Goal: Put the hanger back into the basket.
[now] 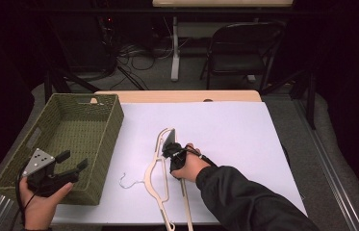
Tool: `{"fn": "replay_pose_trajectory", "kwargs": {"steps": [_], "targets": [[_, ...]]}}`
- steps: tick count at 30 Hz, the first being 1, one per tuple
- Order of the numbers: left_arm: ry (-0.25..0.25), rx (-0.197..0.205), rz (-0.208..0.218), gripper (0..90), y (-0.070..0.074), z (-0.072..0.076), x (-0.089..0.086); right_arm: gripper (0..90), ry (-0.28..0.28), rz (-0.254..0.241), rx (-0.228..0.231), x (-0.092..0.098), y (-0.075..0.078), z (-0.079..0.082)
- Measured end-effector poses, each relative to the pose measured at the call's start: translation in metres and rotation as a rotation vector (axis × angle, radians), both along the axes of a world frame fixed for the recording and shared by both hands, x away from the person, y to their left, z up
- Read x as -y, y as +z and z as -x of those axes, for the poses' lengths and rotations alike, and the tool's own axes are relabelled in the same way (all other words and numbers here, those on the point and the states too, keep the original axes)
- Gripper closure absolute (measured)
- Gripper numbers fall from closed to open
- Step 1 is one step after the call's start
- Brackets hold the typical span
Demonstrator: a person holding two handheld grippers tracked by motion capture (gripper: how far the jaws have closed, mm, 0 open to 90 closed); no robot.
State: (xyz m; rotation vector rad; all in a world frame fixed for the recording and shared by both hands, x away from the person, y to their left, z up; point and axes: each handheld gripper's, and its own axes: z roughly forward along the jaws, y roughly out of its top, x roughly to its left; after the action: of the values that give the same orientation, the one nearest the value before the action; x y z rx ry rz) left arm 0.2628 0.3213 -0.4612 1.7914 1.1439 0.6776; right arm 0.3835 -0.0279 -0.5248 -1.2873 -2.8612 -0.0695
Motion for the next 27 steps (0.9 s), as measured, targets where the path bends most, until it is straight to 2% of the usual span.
{"fn": "replay_pose_trajectory", "kwargs": {"steps": [5, 8, 13, 16, 18, 21, 23, 27], "targets": [[-0.001, 0.001, 0.002, 29.6, 0.0, -0.0001, -0.0001, 74.2, -0.01, -0.013, 0.002, 0.0038, -0.0005, -0.0028], [0.0, 0.001, 0.002, 29.6, 0.0, -0.0002, -0.0002, 79.6, 0.01, -0.001, 0.0, 0.0065, 0.0005, -0.0046], [-0.003, 0.002, 0.0, 29.6, 0.0003, -0.0001, 0.001, 79.9, 0.035, 0.007, 0.009, 0.0065, 0.0012, -0.0028], [-0.005, 0.004, -0.002, 29.7, 0.0005, 0.0, 0.0025, 80.0, 0.024, -0.016, 0.007, 0.0082, 0.0002, -0.0037], [-0.008, 0.004, -0.006, 29.8, 0.0008, 0.0003, 0.0034, 79.9, 0.034, -0.009, 0.0, 0.009, 0.001, -0.0048], [-0.014, 0.008, -0.005, 30.1, 0.0016, 0.0009, 0.0054, 79.9, 0.019, -0.032, 0.012, 0.0088, -0.0007, -0.003], [-0.019, 0.013, -0.007, 30.1, 0.0022, 0.0014, 0.0063, 79.9, 0.034, -0.015, 0.0, 0.01, 0.0013, -0.0044], [-0.023, 0.016, -0.008, 30.2, 0.0032, 0.0021, 0.008, 79.9, 0.016, -0.034, 0.018, 0.0097, -0.0005, -0.0026]]}}
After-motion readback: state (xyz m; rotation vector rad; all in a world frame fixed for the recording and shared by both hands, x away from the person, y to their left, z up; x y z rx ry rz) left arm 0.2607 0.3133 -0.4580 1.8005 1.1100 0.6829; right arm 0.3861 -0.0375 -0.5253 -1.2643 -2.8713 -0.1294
